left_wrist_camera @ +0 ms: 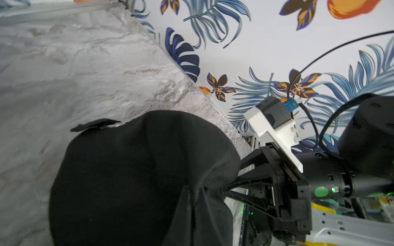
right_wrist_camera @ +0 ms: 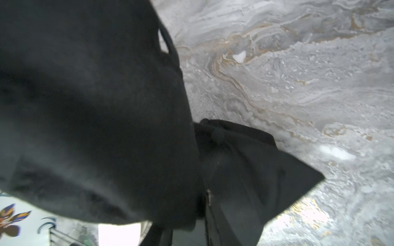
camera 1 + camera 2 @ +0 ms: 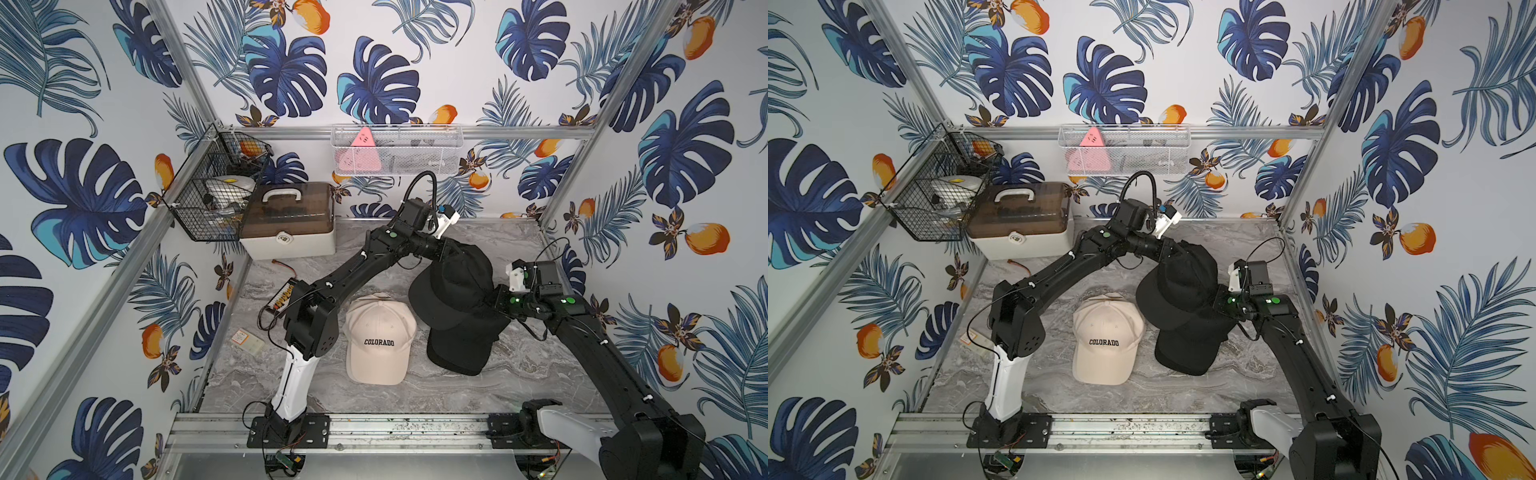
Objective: Stack the baseball caps by color
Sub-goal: Place the baseball cap on the baseball cap.
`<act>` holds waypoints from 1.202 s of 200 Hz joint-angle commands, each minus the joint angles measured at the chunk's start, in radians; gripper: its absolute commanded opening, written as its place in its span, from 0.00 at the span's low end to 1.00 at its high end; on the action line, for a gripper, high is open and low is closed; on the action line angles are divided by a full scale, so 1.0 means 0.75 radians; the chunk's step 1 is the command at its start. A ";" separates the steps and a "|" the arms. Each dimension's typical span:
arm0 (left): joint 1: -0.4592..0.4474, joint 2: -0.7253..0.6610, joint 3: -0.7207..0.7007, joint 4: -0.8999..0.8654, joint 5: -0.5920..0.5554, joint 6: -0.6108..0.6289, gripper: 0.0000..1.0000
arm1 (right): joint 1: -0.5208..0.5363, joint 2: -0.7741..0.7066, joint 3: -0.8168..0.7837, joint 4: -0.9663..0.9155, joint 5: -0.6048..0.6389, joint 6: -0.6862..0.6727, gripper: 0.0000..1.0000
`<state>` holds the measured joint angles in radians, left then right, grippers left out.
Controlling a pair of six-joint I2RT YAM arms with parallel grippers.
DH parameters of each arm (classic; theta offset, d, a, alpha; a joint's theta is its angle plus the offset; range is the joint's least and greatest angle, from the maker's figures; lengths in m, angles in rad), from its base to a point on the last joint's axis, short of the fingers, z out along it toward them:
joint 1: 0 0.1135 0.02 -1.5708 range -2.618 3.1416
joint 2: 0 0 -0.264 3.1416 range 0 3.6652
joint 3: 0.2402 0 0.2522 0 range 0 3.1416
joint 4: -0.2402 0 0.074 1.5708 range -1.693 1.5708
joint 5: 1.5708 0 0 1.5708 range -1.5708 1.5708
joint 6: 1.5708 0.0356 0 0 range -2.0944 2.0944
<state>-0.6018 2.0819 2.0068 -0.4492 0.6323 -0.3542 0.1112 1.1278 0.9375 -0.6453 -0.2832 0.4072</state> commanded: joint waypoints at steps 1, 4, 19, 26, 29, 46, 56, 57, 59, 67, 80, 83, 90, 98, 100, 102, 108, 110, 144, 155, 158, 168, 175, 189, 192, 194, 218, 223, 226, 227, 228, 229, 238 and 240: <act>-0.029 -0.102 -0.076 -0.152 -0.156 -0.159 0.00 | -0.025 0.016 0.052 -0.038 -0.067 0.014 0.26; -0.035 -0.116 -0.093 -0.156 -0.168 -0.168 0.00 | -0.028 0.017 0.056 -0.043 -0.069 0.016 0.26; -0.073 -0.183 -0.177 -0.159 -0.215 -0.225 0.00 | -0.042 0.027 0.076 -0.068 -0.072 0.037 0.26; -0.088 -0.206 -0.216 -0.155 -0.226 -0.262 0.00 | -0.050 0.030 0.081 -0.080 -0.065 0.044 0.26; -0.094 -0.212 -0.231 -0.155 -0.231 -0.278 0.00 | -0.053 0.030 0.083 -0.087 -0.061 0.047 0.26; -0.134 -0.247 -0.293 -0.157 -0.269 -0.334 0.00 | -0.070 0.030 0.086 -0.118 -0.012 0.052 0.24; -0.163 -0.268 -0.328 -0.137 -0.295 -0.350 0.00 | -0.078 0.028 0.079 -0.127 0.020 0.048 0.22; -0.166 -0.271 -0.331 -0.135 -0.299 -0.352 0.00 | -0.078 0.028 0.078 -0.126 0.023 0.048 0.22; -0.170 -0.275 -0.339 -0.128 -0.305 -0.358 0.00 | -0.080 0.027 0.076 -0.129 0.028 0.047 0.22; -0.186 -0.293 -0.372 -0.088 -0.313 -0.385 0.00 | -0.087 0.025 0.066 -0.128 0.043 0.041 0.19; -0.195 -0.316 -0.424 -0.015 -0.301 -0.441 0.00 | -0.095 0.024 0.051 -0.125 0.036 0.032 0.17; -0.197 -0.322 -0.439 0.005 -0.295 -0.454 0.00 | -0.095 0.022 0.049 -0.124 0.032 0.030 0.17; -0.196 -0.338 -0.467 0.056 -0.289 -0.481 0.00 | -0.096 0.013 0.043 -0.121 0.011 0.023 0.17; -0.197 -0.352 -0.487 0.087 -0.297 -0.499 0.00 | -0.095 -0.007 0.036 -0.104 -0.024 0.015 0.19; -0.197 -0.355 -0.489 0.090 -0.302 -0.502 0.00 | -0.095 -0.013 0.033 -0.100 -0.033 0.013 0.20; -0.197 -0.358 -0.490 0.093 -0.308 -0.502 0.00 | -0.096 -0.019 0.030 -0.097 -0.042 0.011 0.21; -0.196 -0.364 -0.493 0.099 -0.328 -0.507 0.00 | -0.095 -0.043 0.025 -0.081 -0.070 0.003 0.24; -0.196 -0.366 -0.494 0.100 -0.334 -0.509 0.00 | -0.095 -0.052 0.023 -0.078 -0.082 0.000 0.25; -0.196 -0.387 -0.520 0.121 -0.431 -0.566 0.00 | -0.095 -0.182 0.035 -0.091 -0.121 0.033 0.40; -0.196 -0.399 -0.544 0.156 -0.432 -0.599 0.00 | -0.095 -0.216 0.019 -0.072 -0.164 0.070 0.43; -0.196 -0.402 -0.554 0.169 -0.432 -0.608 0.00 | -0.095 -0.223 0.012 -0.063 -0.186 0.081 0.44; -0.198 -0.417 -0.581 0.210 -0.430 -0.631 0.00 | -0.095 -0.236 -0.022 -0.013 -0.265 0.128 0.50; -0.200 -0.423 -0.595 0.233 -0.431 -0.640 0.00 | -0.093 -0.233 -0.045 0.021 -0.315 0.153 0.55; -0.204 -0.431 -0.607 0.252 -0.442 -0.648 0.00 | -0.093 -0.211 -0.073 0.053 -0.334 0.171 0.64; -0.207 -0.432 -0.609 0.252 -0.447 -0.647 0.00 | -0.092 -0.204 -0.077 0.054 -0.334 0.169 0.66; -0.206 -0.431 -0.608 0.251 -0.449 -0.647 0.00 | -0.093 -0.200 -0.078 0.055 -0.332 0.168 0.67; -0.210 -0.434 -0.612 0.247 -0.466 -0.640 0.00 | -0.087 -0.163 -0.105 0.091 -0.336 0.152 0.73; -0.210 -0.437 -0.615 0.251 -0.470 -0.644 0.00 | -0.087 -0.155 -0.113 0.100 -0.347 0.154 0.74; -0.212 -0.439 -0.617 0.254 -0.472 -0.644 0.00 | -0.087 -0.151 -0.117 0.108 -0.359 0.160 0.74; -0.212 -0.438 -0.619 0.254 -0.474 -0.644 0.00 | -0.087 -0.151 -0.119 0.111 -0.362 0.162 0.74; -0.212 -0.438 -0.619 0.254 -0.474 -0.644 0.00 | -0.086 -0.150 -0.121 0.113 -0.366 0.166 0.74; -0.212 -0.439 -0.619 0.255 -0.475 -0.645 0.00 | -0.085 -0.148 -0.122 0.117 -0.372 0.168 0.74; -0.214 -0.441 -0.623 0.256 -0.486 -0.647 0.00 | -0.083 -0.140 -0.140 0.145 -0.406 0.190 0.74; -0.214 -0.440 -0.622 0.257 -0.488 -0.647 0.00 | -0.082 -0.141 -0.144 0.150 -0.411 0.194 0.74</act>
<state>-0.7589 1.7638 1.5467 -0.3058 0.2939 -0.8165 0.0452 1.0111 0.8520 -0.6098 -0.5240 0.5156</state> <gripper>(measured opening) 0.072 0.741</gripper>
